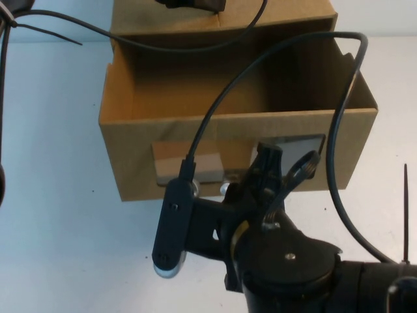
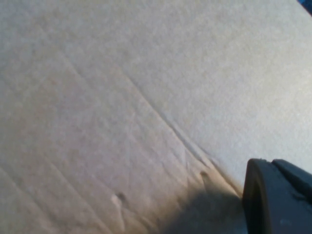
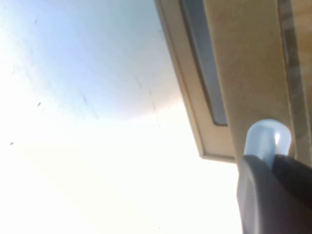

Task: Open the shoe box
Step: 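Pull the top drawer of the cardboard box fully open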

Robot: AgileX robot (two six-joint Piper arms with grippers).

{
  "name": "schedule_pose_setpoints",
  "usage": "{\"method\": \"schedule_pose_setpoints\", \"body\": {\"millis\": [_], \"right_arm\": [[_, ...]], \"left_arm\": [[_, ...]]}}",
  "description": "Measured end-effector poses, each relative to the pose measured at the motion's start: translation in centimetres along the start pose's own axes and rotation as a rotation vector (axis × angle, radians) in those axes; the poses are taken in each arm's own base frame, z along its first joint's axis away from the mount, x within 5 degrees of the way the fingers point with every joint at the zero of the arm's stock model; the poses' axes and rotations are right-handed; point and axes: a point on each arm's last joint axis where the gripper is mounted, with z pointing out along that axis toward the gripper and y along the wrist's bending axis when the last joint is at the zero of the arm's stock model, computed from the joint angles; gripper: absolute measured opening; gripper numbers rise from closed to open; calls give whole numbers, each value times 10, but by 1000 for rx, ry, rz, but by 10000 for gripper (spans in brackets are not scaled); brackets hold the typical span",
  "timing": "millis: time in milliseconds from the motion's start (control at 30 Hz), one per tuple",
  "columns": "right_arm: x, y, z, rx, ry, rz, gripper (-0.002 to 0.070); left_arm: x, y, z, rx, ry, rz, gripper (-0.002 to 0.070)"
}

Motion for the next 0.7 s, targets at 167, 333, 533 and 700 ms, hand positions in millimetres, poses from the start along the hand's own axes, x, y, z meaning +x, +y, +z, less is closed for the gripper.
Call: {"method": "schedule_pose_setpoints", "body": {"millis": [167,333,533,700], "right_arm": [[0,7,-10,-30,17,0,4],[0,11,-14,-42,16,-3,4],[1,10,-15,-43,21,19,15],[4,11,-16,-51,51,37,141]], "left_arm": [[0,0,0,0,0,2,-6],[0,0,0,0,0,2,-6],[0,0,0,0,0,2,-6],[0,0,0,0,-2,2,-6]]}}
